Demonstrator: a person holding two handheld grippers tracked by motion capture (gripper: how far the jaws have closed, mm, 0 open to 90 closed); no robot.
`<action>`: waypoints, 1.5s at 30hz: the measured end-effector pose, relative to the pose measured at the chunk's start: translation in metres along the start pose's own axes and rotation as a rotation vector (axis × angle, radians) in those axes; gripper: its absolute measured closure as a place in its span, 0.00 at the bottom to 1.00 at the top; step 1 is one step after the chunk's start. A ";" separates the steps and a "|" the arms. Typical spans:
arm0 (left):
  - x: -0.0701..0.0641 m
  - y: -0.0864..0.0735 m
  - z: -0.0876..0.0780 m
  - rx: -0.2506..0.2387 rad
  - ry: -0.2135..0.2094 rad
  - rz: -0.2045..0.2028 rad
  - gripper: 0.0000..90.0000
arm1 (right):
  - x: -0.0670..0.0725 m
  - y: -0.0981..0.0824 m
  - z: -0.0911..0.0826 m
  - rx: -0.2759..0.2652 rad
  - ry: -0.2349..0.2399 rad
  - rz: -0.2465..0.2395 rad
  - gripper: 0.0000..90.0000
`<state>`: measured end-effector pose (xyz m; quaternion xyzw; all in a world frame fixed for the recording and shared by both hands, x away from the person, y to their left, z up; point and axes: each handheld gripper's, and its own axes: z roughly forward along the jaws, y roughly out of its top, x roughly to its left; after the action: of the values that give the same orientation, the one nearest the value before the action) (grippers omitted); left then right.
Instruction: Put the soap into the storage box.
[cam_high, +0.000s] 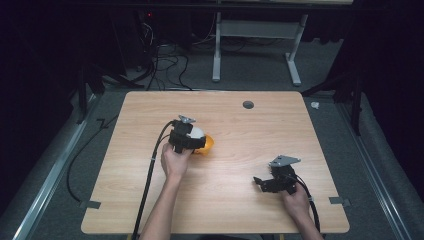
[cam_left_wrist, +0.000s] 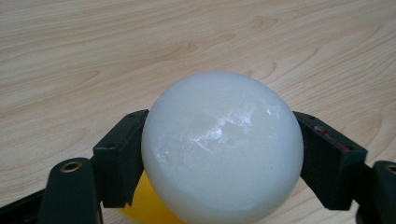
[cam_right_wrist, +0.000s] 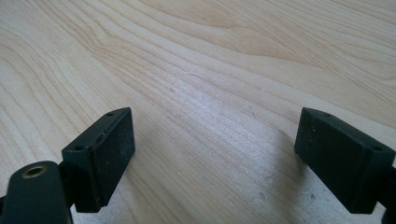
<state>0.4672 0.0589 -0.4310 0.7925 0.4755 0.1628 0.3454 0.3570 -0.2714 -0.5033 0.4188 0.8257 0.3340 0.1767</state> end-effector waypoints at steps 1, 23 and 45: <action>0.000 0.000 0.002 0.003 0.005 0.000 0.27 | 0.000 0.000 0.000 -0.001 0.001 0.001 0.14; 0.001 -0.007 0.013 -0.014 0.032 -0.027 0.28 | 0.000 0.000 0.000 0.002 0.002 -0.001 0.14; 0.006 -0.011 -0.023 -0.111 0.011 -0.034 0.25 | 0.000 0.000 0.000 0.001 0.005 -0.006 0.14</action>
<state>0.4501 0.0767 -0.4228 0.7630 0.4811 0.1873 0.3890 0.3568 -0.2713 -0.5033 0.4157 0.8275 0.3342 0.1753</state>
